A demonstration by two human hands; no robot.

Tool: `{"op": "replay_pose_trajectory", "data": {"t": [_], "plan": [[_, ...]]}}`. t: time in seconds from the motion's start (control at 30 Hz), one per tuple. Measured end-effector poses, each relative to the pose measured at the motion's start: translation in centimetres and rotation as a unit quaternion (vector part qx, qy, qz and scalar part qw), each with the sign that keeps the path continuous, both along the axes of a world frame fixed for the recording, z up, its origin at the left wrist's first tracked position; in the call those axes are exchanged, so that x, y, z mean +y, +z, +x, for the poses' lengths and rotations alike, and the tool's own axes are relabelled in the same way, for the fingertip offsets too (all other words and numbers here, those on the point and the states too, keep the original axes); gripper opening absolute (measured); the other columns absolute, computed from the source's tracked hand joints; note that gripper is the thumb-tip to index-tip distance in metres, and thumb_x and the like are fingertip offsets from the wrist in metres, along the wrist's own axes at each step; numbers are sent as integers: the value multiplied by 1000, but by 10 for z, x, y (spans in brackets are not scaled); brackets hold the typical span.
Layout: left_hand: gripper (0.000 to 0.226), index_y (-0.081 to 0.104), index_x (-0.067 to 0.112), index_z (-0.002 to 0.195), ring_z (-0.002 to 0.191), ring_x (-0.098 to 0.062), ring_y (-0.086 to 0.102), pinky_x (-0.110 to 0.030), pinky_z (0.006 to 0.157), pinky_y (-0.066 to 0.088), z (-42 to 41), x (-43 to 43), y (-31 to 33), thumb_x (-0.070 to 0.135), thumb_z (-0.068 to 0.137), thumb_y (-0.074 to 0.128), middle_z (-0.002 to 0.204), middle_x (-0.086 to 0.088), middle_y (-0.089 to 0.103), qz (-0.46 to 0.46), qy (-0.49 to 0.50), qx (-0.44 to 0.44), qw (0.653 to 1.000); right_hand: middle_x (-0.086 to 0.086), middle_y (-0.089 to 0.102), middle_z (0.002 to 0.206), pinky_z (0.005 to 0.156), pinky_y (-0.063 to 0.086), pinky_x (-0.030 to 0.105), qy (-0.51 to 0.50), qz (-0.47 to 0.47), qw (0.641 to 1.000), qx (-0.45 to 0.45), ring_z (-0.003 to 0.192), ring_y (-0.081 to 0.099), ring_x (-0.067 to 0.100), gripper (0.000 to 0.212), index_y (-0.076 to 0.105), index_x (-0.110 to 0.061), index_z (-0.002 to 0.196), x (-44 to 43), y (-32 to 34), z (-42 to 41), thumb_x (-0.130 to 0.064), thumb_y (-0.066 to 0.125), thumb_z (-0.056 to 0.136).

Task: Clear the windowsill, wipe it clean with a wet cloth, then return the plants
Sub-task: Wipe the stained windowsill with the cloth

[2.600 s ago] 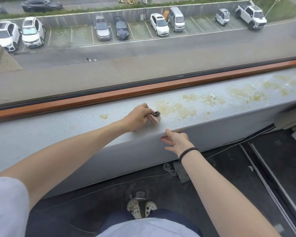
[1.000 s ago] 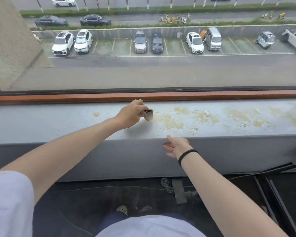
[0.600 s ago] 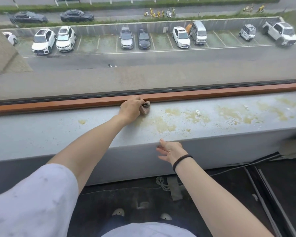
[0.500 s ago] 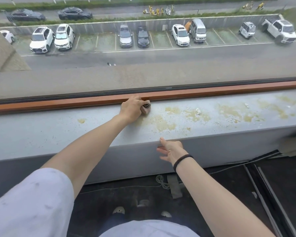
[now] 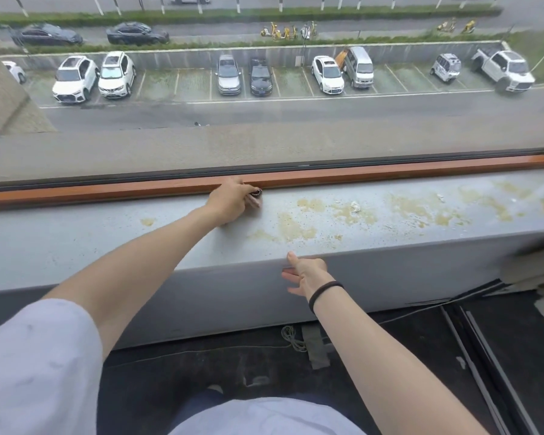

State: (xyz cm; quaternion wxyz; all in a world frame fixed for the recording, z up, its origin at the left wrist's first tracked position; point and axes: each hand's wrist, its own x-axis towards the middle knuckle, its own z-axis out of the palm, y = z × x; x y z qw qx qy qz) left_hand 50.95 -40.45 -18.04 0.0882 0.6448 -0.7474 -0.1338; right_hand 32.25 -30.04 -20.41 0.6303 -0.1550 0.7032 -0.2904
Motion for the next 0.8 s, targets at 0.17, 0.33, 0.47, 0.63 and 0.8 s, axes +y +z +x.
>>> {"op": "replay_pose_trajectory", "data": {"t": [0.17, 0.33, 0.47, 0.63, 0.8], "plan": [[41, 58, 28, 129, 106, -25, 42, -39, 72, 45, -39, 70, -15, 11, 92, 51, 114, -7, 49, 5, -160, 12, 987, 7, 66, 84, 96, 40, 55, -18, 12, 1000, -18, 79, 63, 23, 27, 54, 1, 117, 0, -5, -1, -16, 55, 96], [43, 64, 22, 122, 107, -25, 47, -37, 76, 46, -36, 62, -12, -1, 89, 47, 110, -10, 51, -6, -103, 82, 991, 10, 68, 91, 82, 46, 49, 3, 2, 1000, -5, 75, 64, 21, 30, 58, 0, 114, 6, -12, -6, -19, 63, 91], [50, 60, 23, 127, 111, -26, 42, -36, 76, 44, -41, 73, -21, -4, 89, 43, 115, -8, 49, -8, -42, 31, 999, 12, 68, 98, 84, 47, 51, -1, -8, 1000, -6, 77, 64, 20, 29, 59, -1, 110, 18, -15, -20, -20, 64, 90], [45, 62, 22, 125, 102, -24, 43, -43, 76, 47, -53, 123, -34, -3, 89, 48, 112, -7, 51, 8, -194, 31, 981, 9, 55, 69, 56, 48, 34, -21, -44, 999, -4, 40, 53, 12, 18, 57, 0, 80, 33, -16, -25, -13, 62, 91], [36, 65, 4, 117, 80, -11, 56, -21, 63, 47, -50, 113, -11, -10, 88, 49, 101, -7, 50, 3, -96, 151, 984, 13, 56, 87, 78, 54, 41, 30, -42, 998, -46, 83, 67, 19, 40, 50, 6, 122, 51, -14, -63, -18, 61, 92]]}}
